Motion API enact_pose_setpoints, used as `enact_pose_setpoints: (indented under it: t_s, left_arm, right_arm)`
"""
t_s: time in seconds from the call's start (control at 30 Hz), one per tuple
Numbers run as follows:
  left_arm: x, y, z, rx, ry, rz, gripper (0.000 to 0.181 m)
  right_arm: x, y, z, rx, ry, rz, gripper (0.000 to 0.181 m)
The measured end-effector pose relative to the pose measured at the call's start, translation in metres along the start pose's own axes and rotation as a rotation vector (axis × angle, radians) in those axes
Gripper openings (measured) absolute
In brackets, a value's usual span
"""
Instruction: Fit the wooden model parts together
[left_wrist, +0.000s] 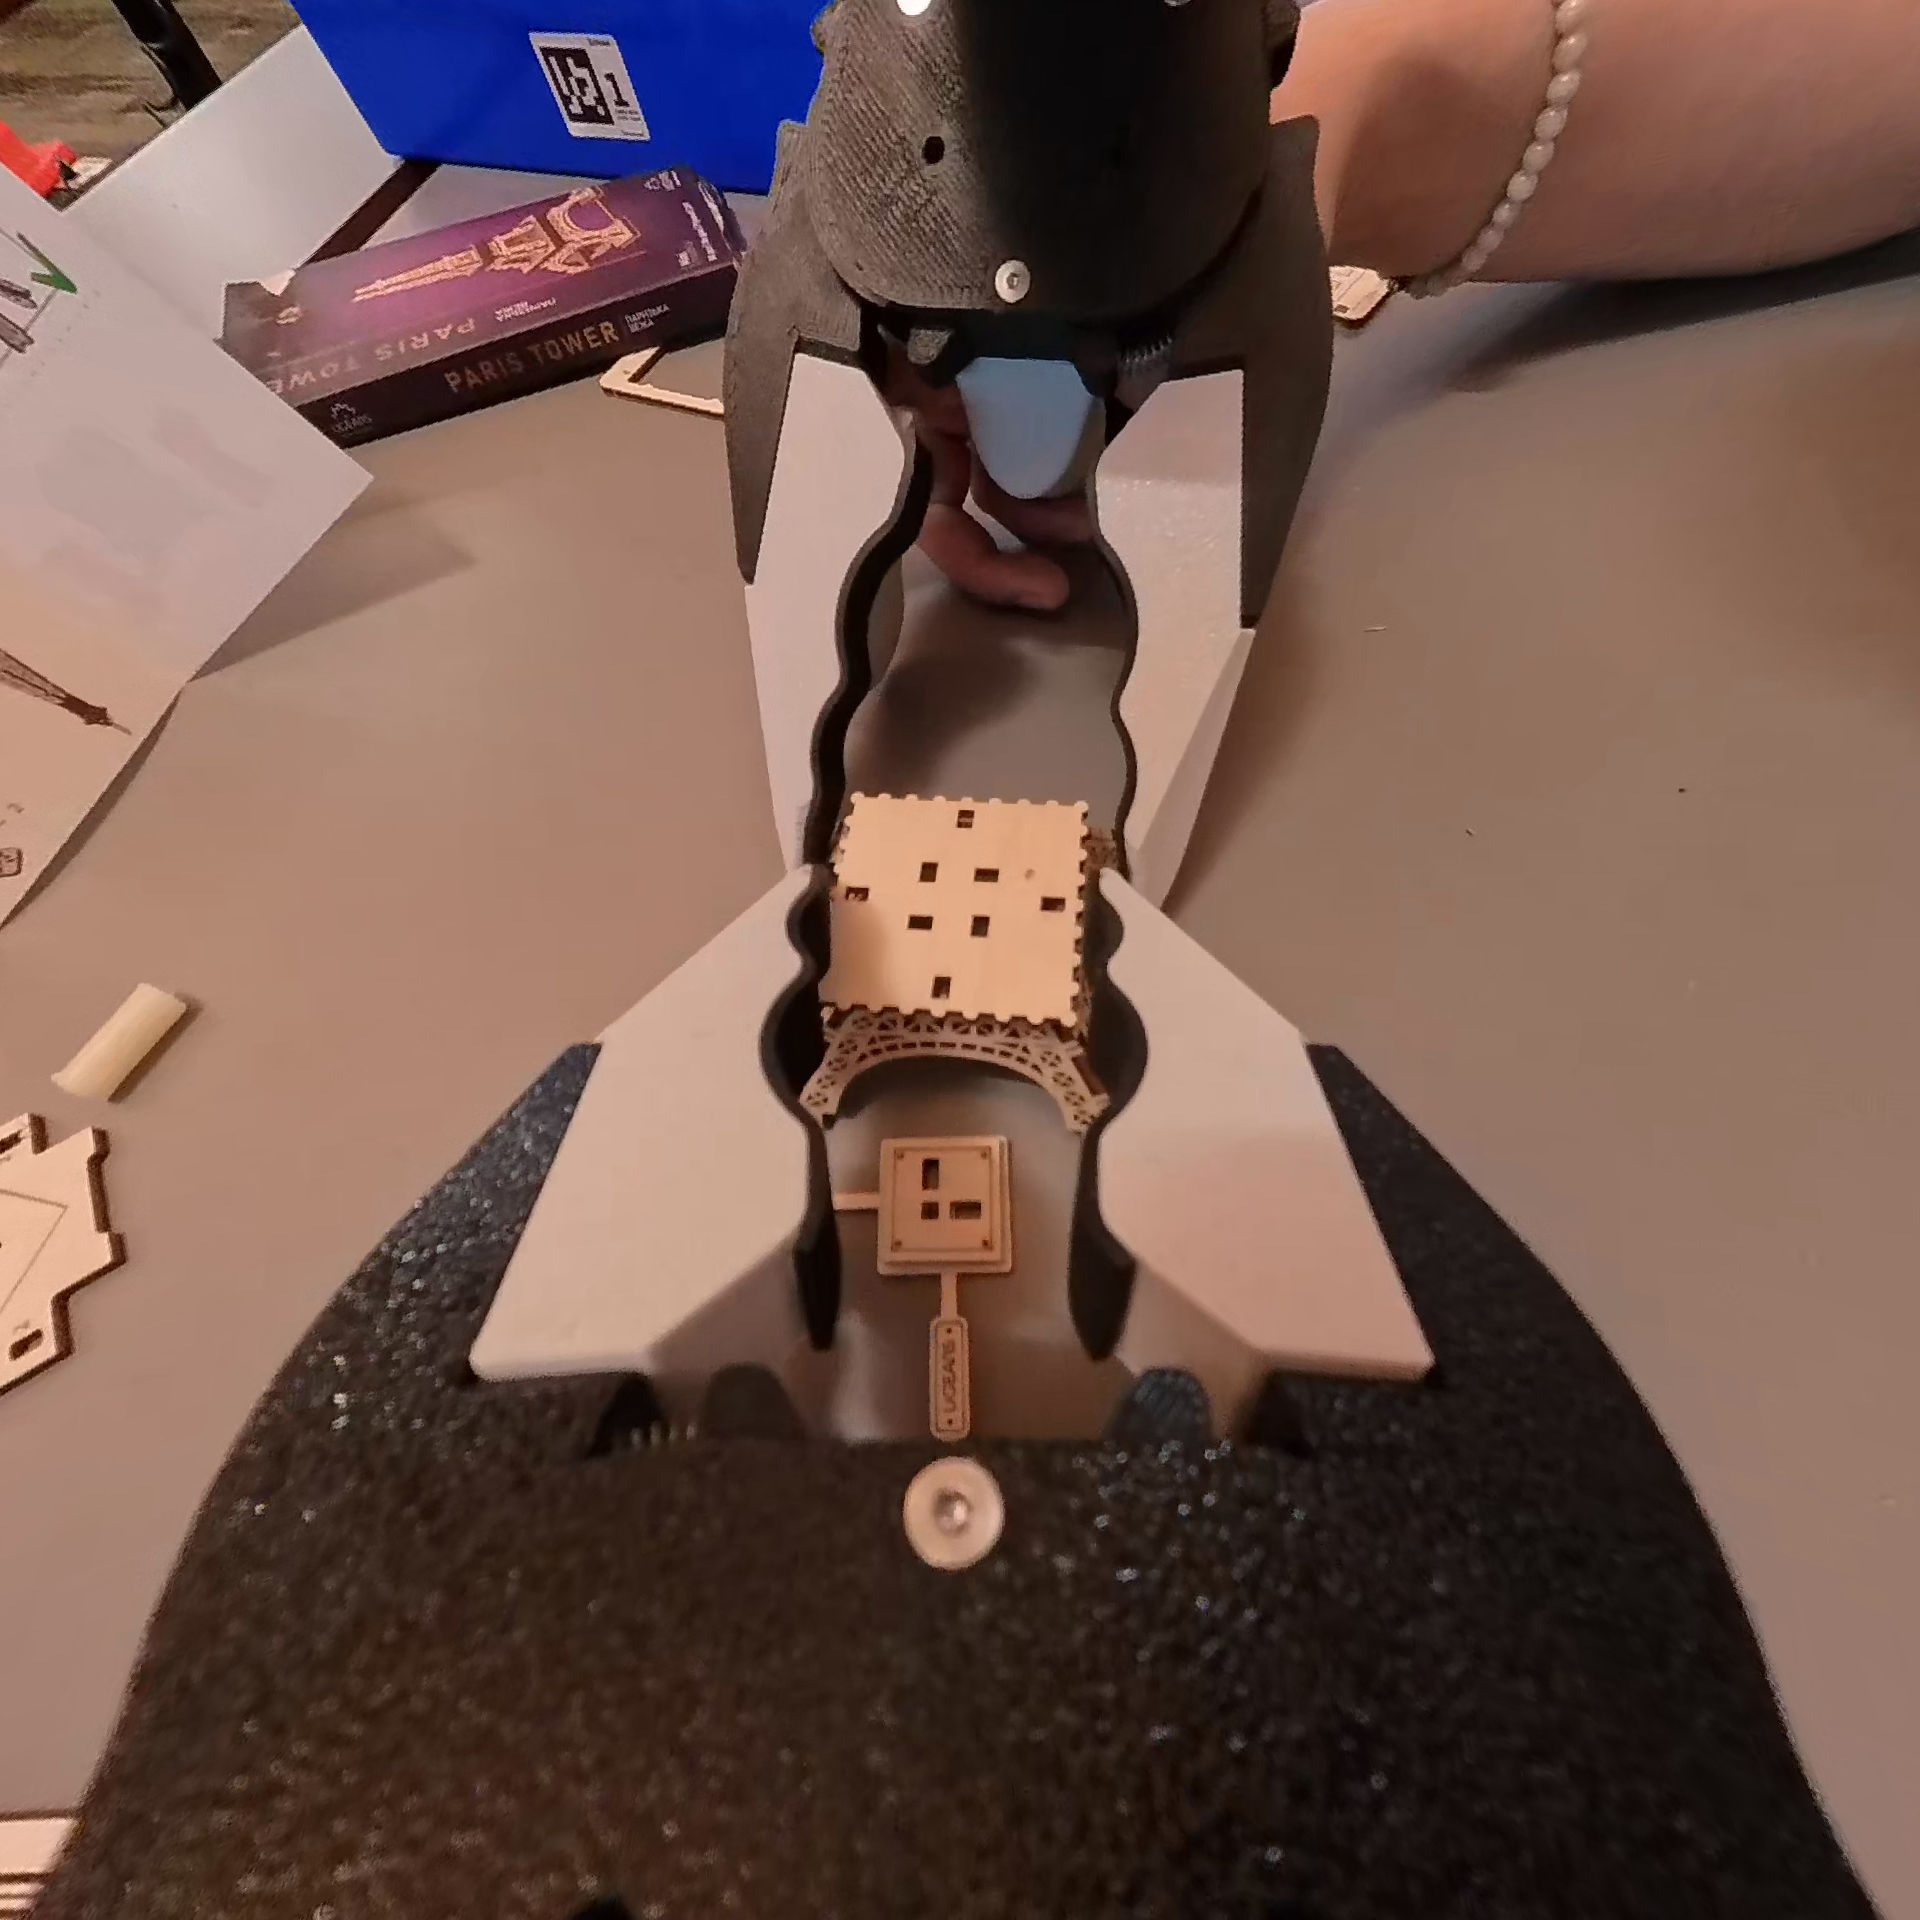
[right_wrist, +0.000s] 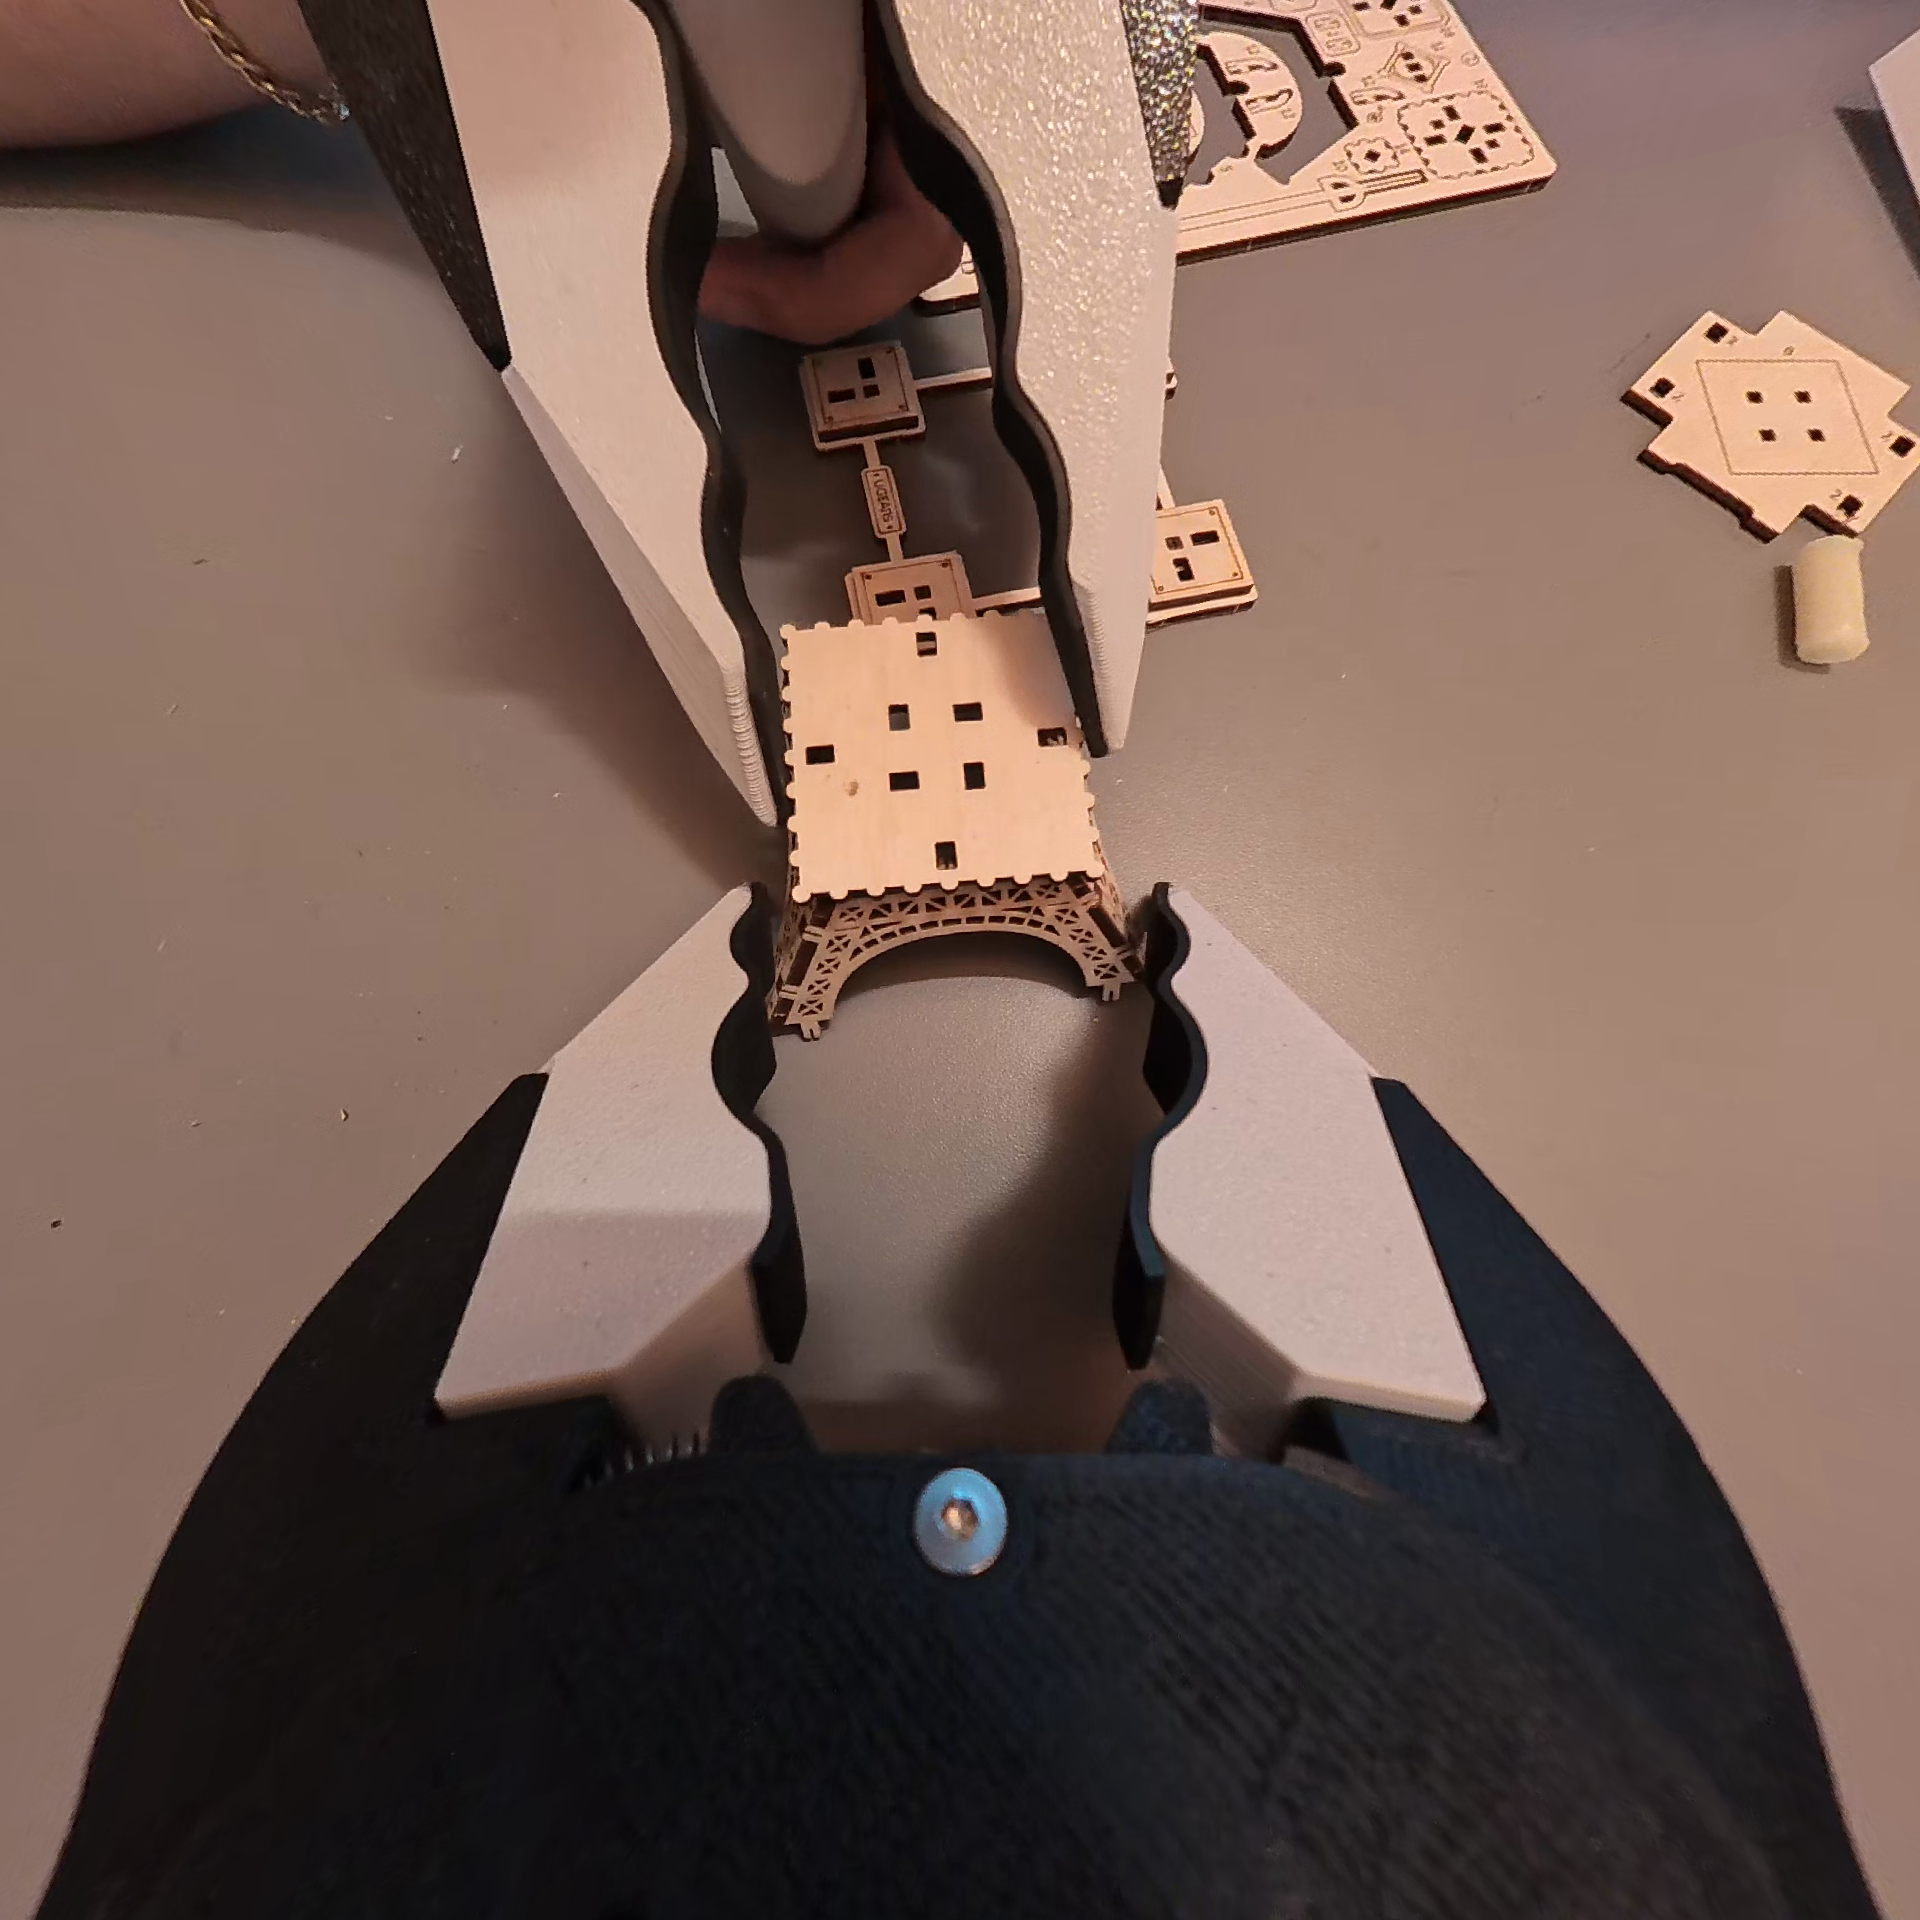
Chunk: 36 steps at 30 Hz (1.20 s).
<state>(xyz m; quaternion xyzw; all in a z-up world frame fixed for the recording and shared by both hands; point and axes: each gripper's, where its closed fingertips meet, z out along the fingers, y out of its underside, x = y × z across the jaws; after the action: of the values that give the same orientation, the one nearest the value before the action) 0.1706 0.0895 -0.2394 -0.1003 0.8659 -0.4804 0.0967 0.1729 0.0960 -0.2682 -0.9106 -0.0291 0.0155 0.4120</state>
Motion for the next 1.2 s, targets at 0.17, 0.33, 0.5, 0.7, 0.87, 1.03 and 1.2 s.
enact_pose_setpoints:
  t_s: [0.17, 0.33, 0.5, 0.7, 0.87, 1.03, 1.2]
  left_arm:
    - [0.0002, -0.001, -0.0001, 0.006, -0.006, 0.014, 0.046]
    - [-0.0003, 0.0007, 0.0014, -0.006, -0.007, 0.012, 0.046]
    - [-0.0004, 0.0002, 0.0007, -0.002, -0.018, 0.024, 0.051]
    - [-0.0029, -0.004, -0.0048, 0.038, -0.027, 0.005, 0.049]
    - [-0.0017, -0.002, -0.0034, 0.022, -0.022, 0.002, 0.047]
    - [-0.0016, -0.0018, -0.0033, 0.022, -0.018, -0.005, 0.046]
    - [-0.0016, -0.0026, -0.0043, 0.03, -0.013, -0.005, 0.053]
  right_arm:
    - [-0.0003, 0.0, -0.0002, 0.0, -0.001, -0.001, 0.07]
    - [-0.0006, 0.0, -0.0003, 0.0, -0.001, -0.001, 0.07]
    - [-0.0008, 0.0, -0.0005, 0.0, -0.001, -0.001, 0.07]
    - [-0.001, 0.0002, -0.0008, 0.0, -0.002, -0.001, 0.07]
    - [-0.0011, 0.0003, -0.001, 0.0, -0.001, -0.001, 0.07]
    - [-0.0012, 0.0003, -0.0012, 0.0, -0.001, -0.001, 0.07]
    - [-0.0025, 0.0005, -0.0014, -0.001, -0.007, -0.005, 0.072]
